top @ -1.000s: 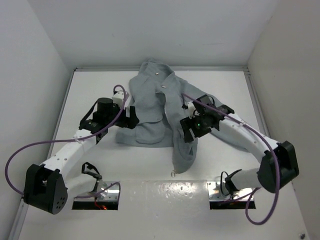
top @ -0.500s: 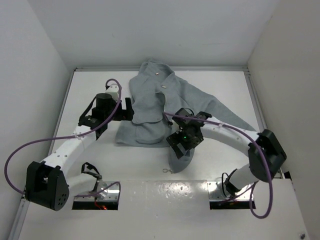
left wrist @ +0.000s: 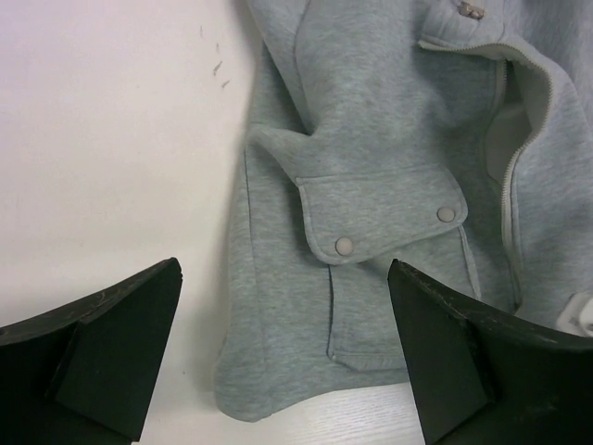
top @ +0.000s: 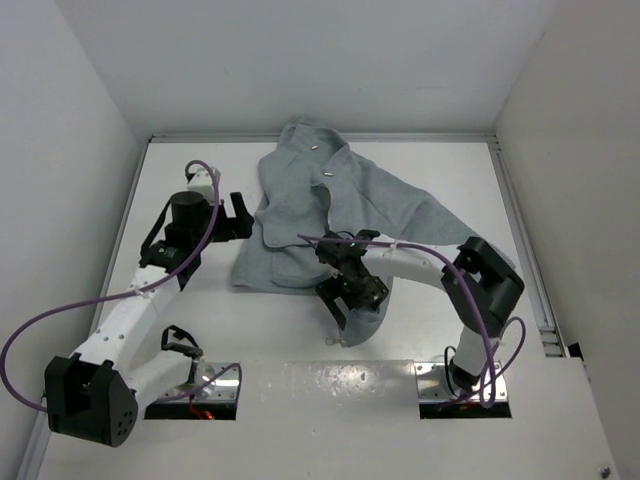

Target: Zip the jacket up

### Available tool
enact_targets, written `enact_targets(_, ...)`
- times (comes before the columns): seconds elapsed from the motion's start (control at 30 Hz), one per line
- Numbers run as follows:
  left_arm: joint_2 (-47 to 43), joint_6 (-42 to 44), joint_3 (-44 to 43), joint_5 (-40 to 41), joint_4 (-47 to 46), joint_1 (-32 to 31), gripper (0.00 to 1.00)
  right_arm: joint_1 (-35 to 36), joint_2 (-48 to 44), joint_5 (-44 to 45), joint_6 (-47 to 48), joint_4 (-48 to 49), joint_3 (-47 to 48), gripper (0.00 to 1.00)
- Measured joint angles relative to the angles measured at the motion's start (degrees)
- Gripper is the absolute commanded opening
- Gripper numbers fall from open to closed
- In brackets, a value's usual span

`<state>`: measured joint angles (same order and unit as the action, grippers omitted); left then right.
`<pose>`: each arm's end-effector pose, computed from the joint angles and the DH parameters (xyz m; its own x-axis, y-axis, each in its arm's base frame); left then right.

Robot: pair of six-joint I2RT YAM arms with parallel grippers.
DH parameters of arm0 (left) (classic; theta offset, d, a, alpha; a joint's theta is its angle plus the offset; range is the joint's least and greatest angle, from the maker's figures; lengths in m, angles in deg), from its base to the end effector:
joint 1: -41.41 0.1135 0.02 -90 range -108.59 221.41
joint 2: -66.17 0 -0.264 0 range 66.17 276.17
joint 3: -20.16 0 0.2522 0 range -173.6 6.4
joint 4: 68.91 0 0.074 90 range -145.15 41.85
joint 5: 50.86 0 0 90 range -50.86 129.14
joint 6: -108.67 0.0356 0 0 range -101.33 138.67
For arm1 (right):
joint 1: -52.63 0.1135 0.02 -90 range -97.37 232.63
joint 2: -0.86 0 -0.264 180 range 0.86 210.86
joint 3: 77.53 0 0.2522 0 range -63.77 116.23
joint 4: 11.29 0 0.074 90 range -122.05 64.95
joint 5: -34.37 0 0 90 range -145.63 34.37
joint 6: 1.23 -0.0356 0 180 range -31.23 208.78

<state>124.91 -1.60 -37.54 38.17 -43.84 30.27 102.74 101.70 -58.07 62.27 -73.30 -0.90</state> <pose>0.2291 -0.0457 0.2864 -0.4772 -0.2591 -0.8398 0.0456 0.9470 -0.3181 0.1957 0.2364 0.1600 -0.9155 -0.4002 -0.0400 -0.4021 0.9131 0.0674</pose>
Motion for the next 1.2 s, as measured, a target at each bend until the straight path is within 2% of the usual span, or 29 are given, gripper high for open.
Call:
enact_targets(0.13,-1.7,-0.5,0.48,-0.26,0.15,1.11,1.0,0.28,3.21,1.79,-2.14,-0.04,-0.9,1.0)
enact_targets(0.2,-3.08,-0.83,1.36,-0.52,0.04,1.51,1.0,1.14,4.7,2.78,-2.78,0.31,-1.33,0.96)
enact_targets(0.23,-3.85,-0.98,1.92,-0.7,0.0,1.73,1.0,1.64,5.38,3.34,-3.08,0.46,-1.51,0.85)
enact_targets(0.3,-5.11,-1.07,3.02,-0.74,0.11,2.08,1.0,2.32,6.56,3.98,-3.5,0.81,-1.79,0.74)
enact_targets(0.33,-5.66,-1.07,3.5,-0.85,0.2,2.27,1.0,2.45,6.71,4.0,-3.54,0.68,-1.79,0.53)
enact_targets(0.4,-6.64,-1.07,4.5,-0.9,0.37,2.54,1.0,2.56,6.75,4.33,-3.41,0.55,-1.79,0.28)
enact_targets(0.47,-7.56,-1.07,5.27,-0.96,0.52,2.62,1.0,2.51,6.8,4.83,-3.45,0.37,-1.84,0.13)
enact_targets(0.57,-9.29,-1.07,6.34,-1.49,0.76,2.62,1.0,2.49,6.43,4.92,-2.84,0.59,-2.27,0.02)
enact_targets(0.67,-10.36,-1.01,6.84,-3.67,1.11,2.62,1.0,2.36,3.34,3.76,-1.53,3.34,-5.09,0.0)
enact_targets(0.77,-10.47,-0.5,6.84,-7.39,1.09,2.67,0.98,0.61,-3.23,-1.29,-0.15,8.39,-10.1,0.0)
enact_targets(0.87,-9.7,0.63,6.84,-11.43,1.03,1.92,0.95,-3.85,-12.2,-8.98,0.7,13.75,-15.21,0.0)
enact_targets(1.0,-7.74,2.16,8.0,-16.06,0.81,-1.49,0.85,-11.21,-24.11,-18.14,1.49,22.32,-21.53,0.0)
enact_targets(1.2,-6.86,4.22,10.75,-19.3,0.96,-5.84,0.83,-20.68,-27.45,-33.55,1.86,31.52,-25.77,0.0)
